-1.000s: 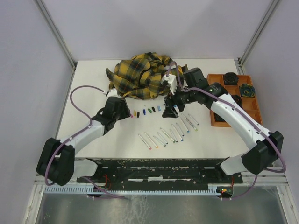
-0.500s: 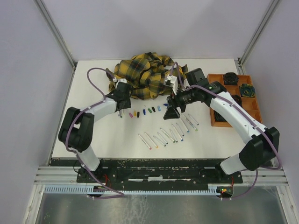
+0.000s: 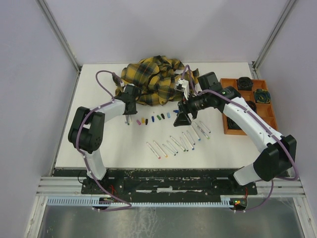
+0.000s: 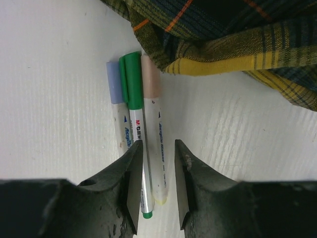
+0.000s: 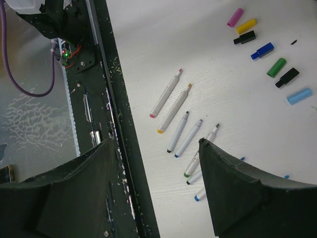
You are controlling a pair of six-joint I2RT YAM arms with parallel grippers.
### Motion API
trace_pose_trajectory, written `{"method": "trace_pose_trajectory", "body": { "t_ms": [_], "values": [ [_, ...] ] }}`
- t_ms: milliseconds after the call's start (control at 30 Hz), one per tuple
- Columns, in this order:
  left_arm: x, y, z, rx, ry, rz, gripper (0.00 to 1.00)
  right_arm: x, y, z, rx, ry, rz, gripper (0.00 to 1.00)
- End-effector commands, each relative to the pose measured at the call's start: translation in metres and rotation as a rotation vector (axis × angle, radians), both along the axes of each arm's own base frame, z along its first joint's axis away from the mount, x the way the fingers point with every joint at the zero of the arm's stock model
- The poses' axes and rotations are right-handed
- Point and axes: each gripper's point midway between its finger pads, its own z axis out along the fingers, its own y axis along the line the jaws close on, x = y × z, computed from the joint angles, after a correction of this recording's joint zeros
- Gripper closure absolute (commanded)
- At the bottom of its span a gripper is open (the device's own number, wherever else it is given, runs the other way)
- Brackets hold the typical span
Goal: Open the pen caps
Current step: Pick up the pen from the center of the board.
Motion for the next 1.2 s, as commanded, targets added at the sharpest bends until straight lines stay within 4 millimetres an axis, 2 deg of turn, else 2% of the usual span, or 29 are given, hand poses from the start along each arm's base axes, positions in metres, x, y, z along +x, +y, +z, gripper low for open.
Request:
{"method": "trace_pose_trajectory", "body": {
  "t_ms": [0,433,567,667,800,1033,1167],
  "values": [
    [0.011,-0.001,0.005,0.011,-0.012,-0.035,0.64,0.004,0.003,0.011,0.040,-0.044,0.018,0.24],
    [0.004,0.005,-0.016,-0.005,0.041,-0.025,0.70,0.007,0.002,0.009,0.038,-0.037,0.012,0.24],
    [0.001,0.007,-0.020,-0.010,0.053,-0.024,0.76,0.007,0.002,0.008,0.036,-0.031,0.011,0.24],
    [-0.001,0.007,-0.019,-0.020,0.053,-0.024,0.86,0.007,0.001,0.008,0.038,-0.032,0.010,0.24],
    [0.000,0.002,-0.004,-0.059,0.013,-0.033,0.97,0.007,0.002,0.008,0.042,-0.026,0.013,0.24],
    [-0.006,-0.016,0.044,-0.197,-0.110,-0.074,0.97,0.003,0.004,0.009,0.067,-0.006,0.026,0.24],
    [-0.018,-0.034,0.082,-0.338,-0.223,-0.133,0.97,-0.003,0.011,0.015,0.125,0.043,0.045,0.24]
  ]
}}
